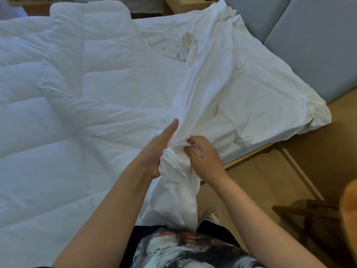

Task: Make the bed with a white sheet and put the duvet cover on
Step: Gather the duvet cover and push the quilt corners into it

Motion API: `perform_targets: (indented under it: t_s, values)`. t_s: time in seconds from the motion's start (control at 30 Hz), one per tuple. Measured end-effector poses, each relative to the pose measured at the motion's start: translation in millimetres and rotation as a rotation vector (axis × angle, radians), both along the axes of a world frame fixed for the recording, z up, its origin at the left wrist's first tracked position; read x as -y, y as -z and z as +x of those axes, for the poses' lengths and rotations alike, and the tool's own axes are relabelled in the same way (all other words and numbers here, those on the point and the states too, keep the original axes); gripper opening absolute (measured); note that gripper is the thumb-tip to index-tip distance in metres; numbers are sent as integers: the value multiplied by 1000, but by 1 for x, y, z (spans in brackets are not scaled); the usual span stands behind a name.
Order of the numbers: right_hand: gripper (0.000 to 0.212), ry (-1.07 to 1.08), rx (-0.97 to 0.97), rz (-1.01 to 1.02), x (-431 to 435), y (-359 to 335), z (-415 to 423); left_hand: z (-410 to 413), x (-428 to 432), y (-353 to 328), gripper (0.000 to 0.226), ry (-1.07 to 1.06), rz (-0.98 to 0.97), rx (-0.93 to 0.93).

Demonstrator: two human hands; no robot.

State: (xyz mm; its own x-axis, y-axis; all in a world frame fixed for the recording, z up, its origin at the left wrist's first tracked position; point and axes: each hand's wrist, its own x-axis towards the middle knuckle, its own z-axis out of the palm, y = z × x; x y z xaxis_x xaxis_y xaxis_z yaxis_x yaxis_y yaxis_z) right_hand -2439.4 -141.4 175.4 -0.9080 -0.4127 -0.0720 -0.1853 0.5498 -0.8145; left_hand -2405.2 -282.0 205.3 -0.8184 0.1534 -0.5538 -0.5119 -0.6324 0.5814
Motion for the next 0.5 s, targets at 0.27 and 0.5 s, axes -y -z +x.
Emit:
perform_targets:
  t_s: [0.27, 0.5]
  values:
    - [21, -47, -597, -23, 4, -40, 19, -13, -3, 9, 36, -204, -144, 67]
    - [15, -162, -260, -142, -16, -36, 17, -16, -10, 4, 23, 43, -421, -10]
